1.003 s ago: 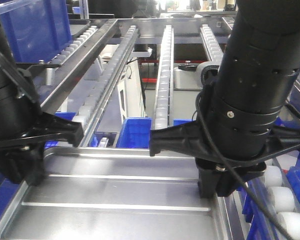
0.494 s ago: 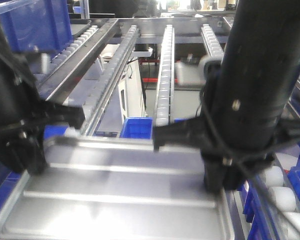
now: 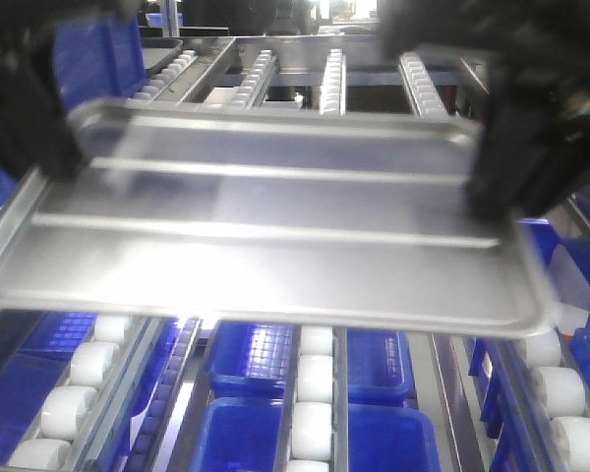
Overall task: Grab silver tray and stack on right shelf
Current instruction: 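Lift the silver tray off the shelf with both grippers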
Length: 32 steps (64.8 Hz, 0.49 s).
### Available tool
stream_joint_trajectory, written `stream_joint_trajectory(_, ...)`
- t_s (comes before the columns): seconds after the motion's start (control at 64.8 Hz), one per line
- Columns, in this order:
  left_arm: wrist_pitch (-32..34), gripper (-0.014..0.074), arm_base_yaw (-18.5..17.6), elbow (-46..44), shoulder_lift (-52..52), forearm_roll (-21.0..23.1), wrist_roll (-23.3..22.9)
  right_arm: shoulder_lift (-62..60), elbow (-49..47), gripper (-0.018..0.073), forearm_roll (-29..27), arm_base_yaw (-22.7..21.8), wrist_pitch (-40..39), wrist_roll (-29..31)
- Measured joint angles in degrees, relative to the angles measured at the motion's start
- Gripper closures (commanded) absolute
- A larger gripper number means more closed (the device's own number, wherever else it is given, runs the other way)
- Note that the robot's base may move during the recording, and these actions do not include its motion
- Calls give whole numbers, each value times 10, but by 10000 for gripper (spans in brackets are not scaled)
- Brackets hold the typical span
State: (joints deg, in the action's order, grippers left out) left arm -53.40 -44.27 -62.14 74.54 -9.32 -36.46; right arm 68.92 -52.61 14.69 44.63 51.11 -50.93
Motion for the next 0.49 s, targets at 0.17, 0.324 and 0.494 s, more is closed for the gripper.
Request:
stream_joint_trajectory(0.17,-23,689,-65,-30,1,-62,-65,-37,0,503,1,10,43,0)
stream_joint_trajectory(0.324,-32,689,-74,-32,15,-71,-81,-39,0,503,1,11,48,0)
stream_joint_trajectory(0.494,-36,689,-74,-32,24,-72,-83,-39,0,503,1,11,49,1)
